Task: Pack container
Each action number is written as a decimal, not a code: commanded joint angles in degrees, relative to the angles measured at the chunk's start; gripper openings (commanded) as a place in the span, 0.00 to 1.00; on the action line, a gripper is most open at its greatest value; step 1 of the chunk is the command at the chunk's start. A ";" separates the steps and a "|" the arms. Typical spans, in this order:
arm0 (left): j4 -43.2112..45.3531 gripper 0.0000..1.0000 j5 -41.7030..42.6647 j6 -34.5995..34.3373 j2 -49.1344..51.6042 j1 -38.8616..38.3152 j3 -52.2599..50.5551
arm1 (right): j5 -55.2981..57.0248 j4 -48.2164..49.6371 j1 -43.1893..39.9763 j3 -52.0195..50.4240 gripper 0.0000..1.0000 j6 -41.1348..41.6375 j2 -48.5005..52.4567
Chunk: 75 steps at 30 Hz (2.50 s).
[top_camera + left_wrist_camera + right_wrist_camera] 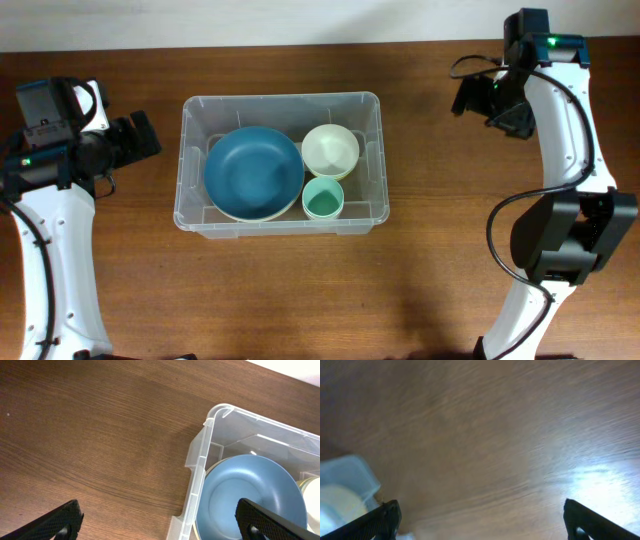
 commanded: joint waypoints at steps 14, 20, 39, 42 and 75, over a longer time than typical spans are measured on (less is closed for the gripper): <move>0.11 0.99 -0.24 0.96 0.35 0.35 -0.39 | 9.57 -4.79 29.81 0.26 0.99 -1.79 -33.66; 0.11 1.00 -0.24 0.96 0.35 0.35 -0.39 | 11.19 -6.93 29.90 0.26 0.99 0.09 -35.21; 0.07 1.00 -0.24 0.96 0.35 0.35 -0.39 | -0.13 25.11 10.21 -35.71 0.99 -12.24 -68.96; 0.07 1.00 -0.24 0.96 0.35 0.35 -0.39 | -4.04 40.98 5.88 -54.03 0.99 -12.52 -79.10; 0.07 1.00 -0.24 0.96 0.35 0.35 -0.39 | -3.58 74.55 7.08 -113.02 0.99 -21.24 -120.80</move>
